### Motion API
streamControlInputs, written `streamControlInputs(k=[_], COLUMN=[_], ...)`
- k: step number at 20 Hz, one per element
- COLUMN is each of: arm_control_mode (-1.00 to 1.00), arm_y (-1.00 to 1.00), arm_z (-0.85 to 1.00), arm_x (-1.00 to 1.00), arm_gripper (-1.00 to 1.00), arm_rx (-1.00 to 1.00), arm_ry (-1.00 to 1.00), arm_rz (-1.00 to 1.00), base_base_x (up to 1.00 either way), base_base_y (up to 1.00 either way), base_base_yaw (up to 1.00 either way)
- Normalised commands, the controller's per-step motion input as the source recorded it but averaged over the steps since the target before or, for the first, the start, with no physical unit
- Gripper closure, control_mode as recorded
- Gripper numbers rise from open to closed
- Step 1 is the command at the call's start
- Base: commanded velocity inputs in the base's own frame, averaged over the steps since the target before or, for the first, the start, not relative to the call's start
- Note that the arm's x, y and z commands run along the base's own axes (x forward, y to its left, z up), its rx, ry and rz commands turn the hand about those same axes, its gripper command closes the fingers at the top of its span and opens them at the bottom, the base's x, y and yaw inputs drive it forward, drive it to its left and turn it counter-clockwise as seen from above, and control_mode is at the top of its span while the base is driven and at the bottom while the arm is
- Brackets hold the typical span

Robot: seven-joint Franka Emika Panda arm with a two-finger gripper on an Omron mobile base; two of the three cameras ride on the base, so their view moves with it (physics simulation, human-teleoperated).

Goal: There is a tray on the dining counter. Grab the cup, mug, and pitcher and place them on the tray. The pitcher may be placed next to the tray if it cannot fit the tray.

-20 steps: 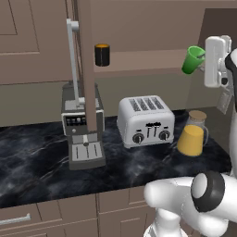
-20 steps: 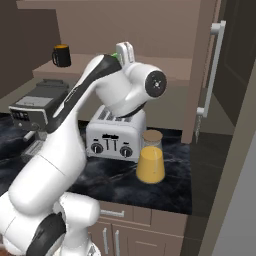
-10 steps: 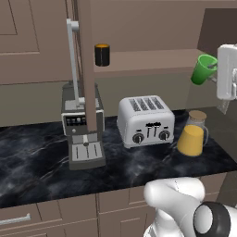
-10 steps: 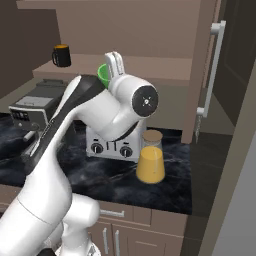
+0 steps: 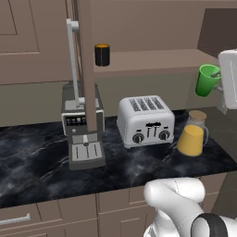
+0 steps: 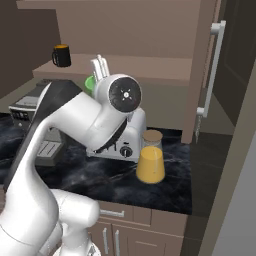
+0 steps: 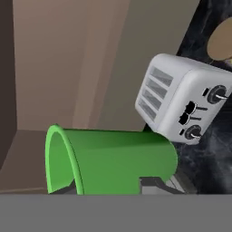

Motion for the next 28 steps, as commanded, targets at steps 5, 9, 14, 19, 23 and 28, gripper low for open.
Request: streamControlInputs(k=[5, 9, 14, 19, 23, 28], arm_control_mode=[-1.0, -1.0, -1.0, -1.0, -1.0, -1.0], arm_y=[0.25, 0.35, 0.23, 0.03, 0.0, 0.14], arm_z=[0.0, 0.0, 0.0, -0.04, -0.27, -0.37], arm_x=[-0.25, 0.0, 0.0, 0.0, 0.0, 0.0], arm_gripper=[1.0, 1.0, 1.0, 1.0, 1.0, 1.0], arm_rx=[-0.1, -0.1, -0.05, 0.0, -0.02, -0.06], arm_ry=[0.2, 0.27, 0.21, 0.11, 0.01, 0.0], arm_rz=[0.0, 0.06, 0.07, 0.04, 0.05, 0.03], base_base_x=[0.0, 0.0, 0.0, 0.0, 0.0, 0.0], base_base_y=[0.0, 0.0, 0.0, 0.0, 0.0, 0.0], base_base_yaw=[0.0, 0.0, 0.0, 0.0, 0.0, 0.0])
